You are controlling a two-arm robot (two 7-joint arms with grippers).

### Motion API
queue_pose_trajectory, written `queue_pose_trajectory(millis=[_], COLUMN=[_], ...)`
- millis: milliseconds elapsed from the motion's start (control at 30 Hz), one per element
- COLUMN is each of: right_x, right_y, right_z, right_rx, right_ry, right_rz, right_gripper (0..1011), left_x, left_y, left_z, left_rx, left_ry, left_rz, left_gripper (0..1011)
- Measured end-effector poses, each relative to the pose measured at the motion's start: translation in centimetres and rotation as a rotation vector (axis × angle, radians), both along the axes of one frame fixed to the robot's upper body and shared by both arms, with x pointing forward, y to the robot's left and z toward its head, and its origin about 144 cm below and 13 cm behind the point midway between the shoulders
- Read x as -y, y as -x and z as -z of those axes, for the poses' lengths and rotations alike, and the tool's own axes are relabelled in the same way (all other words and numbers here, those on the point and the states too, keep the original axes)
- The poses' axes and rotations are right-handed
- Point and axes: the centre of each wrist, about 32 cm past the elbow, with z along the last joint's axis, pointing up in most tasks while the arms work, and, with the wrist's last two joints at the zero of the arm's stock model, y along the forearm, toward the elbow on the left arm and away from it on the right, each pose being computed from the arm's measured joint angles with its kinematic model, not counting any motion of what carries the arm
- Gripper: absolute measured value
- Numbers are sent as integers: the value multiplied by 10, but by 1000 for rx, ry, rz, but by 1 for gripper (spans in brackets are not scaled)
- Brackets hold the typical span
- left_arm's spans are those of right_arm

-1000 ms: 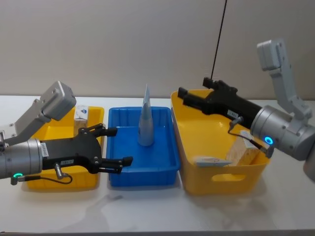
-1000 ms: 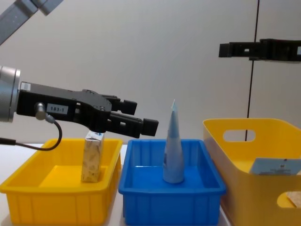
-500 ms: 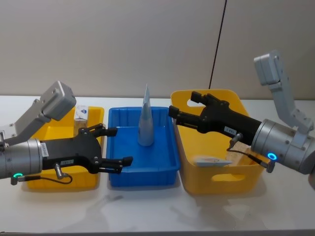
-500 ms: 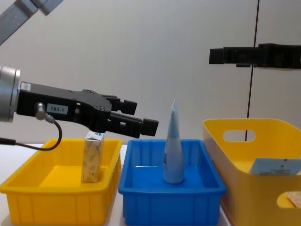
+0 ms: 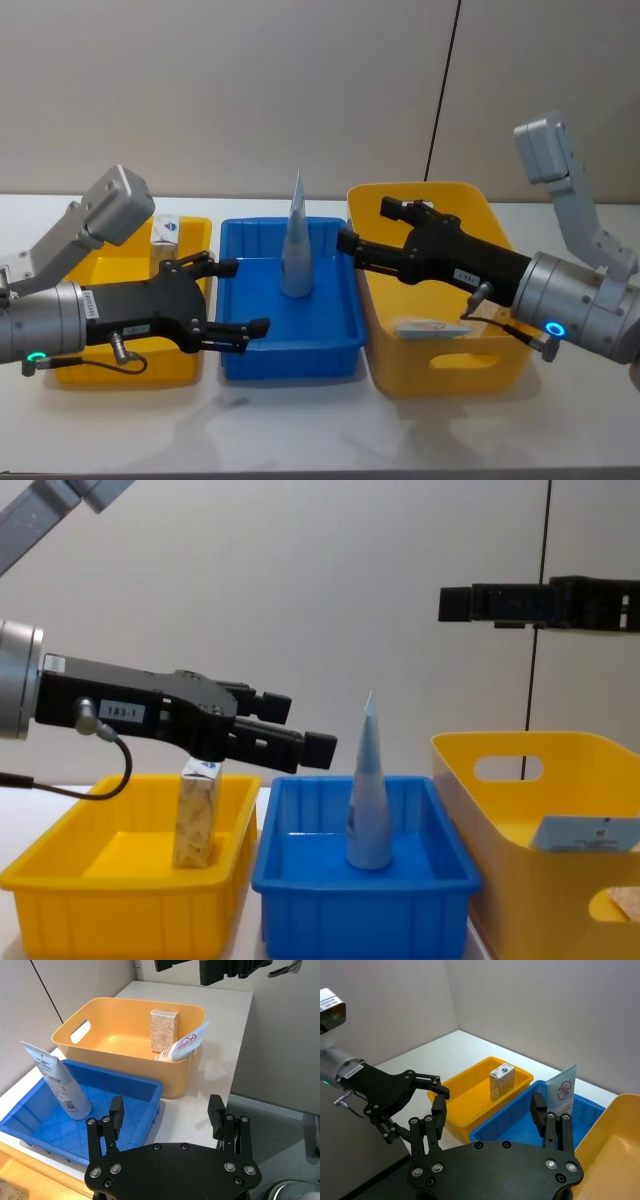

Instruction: Bimanual collaborative sorting of washing and personal care products

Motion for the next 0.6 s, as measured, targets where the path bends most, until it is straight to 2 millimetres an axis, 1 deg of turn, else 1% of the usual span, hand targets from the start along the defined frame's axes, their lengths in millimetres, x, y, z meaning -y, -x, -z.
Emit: queue_pose_trajectory(millis=[600], right_x=[0], right_y=[2], right_z=[1], right_rx=[-3], right_ry=[-1], right_rz=[-16], right_gripper=[1003], left_x=[0], left_y=[0], left_z=[0], left_rx=[0], left_ry=[0], left_rz=[0], left_gripper=[1000])
